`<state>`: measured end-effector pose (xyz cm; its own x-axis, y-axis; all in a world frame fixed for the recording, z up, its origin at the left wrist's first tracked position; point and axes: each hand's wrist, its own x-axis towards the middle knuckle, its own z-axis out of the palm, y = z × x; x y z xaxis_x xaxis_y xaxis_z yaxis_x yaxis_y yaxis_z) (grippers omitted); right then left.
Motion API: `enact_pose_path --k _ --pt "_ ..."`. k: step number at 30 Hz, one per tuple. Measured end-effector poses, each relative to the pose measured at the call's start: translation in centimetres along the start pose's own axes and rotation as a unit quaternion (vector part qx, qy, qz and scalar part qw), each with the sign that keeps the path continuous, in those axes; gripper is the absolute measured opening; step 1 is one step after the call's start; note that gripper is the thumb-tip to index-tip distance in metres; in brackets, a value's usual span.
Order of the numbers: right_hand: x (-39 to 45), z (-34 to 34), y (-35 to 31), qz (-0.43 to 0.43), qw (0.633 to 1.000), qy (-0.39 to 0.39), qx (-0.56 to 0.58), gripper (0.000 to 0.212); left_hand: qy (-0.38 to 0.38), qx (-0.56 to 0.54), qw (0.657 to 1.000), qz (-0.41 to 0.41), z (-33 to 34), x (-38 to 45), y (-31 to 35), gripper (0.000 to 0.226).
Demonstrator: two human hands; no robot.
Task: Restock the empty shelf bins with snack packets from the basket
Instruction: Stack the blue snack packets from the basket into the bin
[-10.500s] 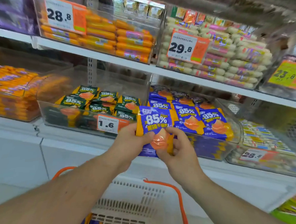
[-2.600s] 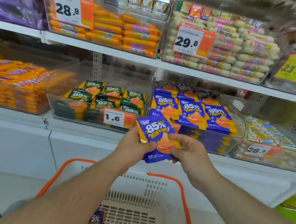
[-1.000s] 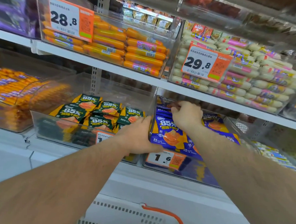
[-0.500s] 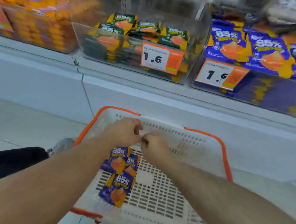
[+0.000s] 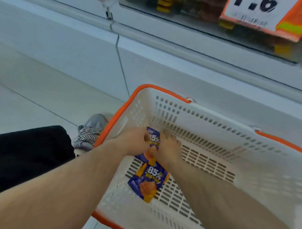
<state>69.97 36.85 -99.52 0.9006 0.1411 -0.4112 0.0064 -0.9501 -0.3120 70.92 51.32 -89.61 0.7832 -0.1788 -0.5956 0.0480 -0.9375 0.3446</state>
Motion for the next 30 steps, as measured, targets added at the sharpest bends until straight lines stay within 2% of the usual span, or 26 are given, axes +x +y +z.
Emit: enact_pose_path --k 2,6,9,13,15,18,20,24,26,28,30 --pt "0.8 0.8 -0.8 -0.010 1.000 -0.007 0.003 0.080 -0.006 -0.009 1.000 -0.010 0.0 0.1 0.0 0.011" --pt "0.2 3.5 -0.7 -0.009 0.997 0.048 -0.052 0.073 -0.007 -0.032 0.999 -0.023 -0.3 -0.1 0.7 0.021" --pt "-0.2 3.9 -0.3 0.020 0.996 0.062 -0.054 0.080 -0.018 -0.060 0.998 -0.019 -0.1 -0.6 1.2 0.022" --pt "0.5 3.0 -0.4 0.013 0.997 0.035 -0.067 0.092 -0.015 -0.057 0.998 -0.024 0.3 -1.2 1.0 0.018" --pt "0.2 2.7 -0.8 0.007 0.991 0.081 -0.102 0.089 -0.014 -0.057 0.998 -0.028 0.4 -1.2 0.7 0.016" --pt "-0.4 2.9 -1.1 -0.014 0.984 0.133 -0.117 0.070 -0.027 -0.052 0.998 -0.031 0.5 -1.0 0.6 0.021" --pt "-0.7 2.0 -1.0 -0.025 0.990 0.113 -0.086 0.056 -0.036 -0.045 0.998 -0.036 0.6 -1.0 0.6 0.032" --pt "-1.8 -1.1 0.2 0.048 0.995 0.077 0.028 0.018 -0.036 -0.032 0.998 -0.028 1.0 -1.3 0.7 0.030" --pt "-2.8 -2.3 1.3 0.079 0.993 0.065 0.055 0.014 -0.035 -0.033 0.999 -0.023 1.0 -1.8 0.9 0.026" --pt "-4.4 -3.6 1.7 0.091 0.991 0.013 0.101 0.022 -0.032 -0.034 0.999 -0.018 0.7 -2.5 1.4 0.022" --pt "-6.0 -4.1 2.1 0.076 0.988 -0.041 0.126 0.006 -0.027 -0.028 0.999 -0.008 0.4 -3.5 2.1 0.020"
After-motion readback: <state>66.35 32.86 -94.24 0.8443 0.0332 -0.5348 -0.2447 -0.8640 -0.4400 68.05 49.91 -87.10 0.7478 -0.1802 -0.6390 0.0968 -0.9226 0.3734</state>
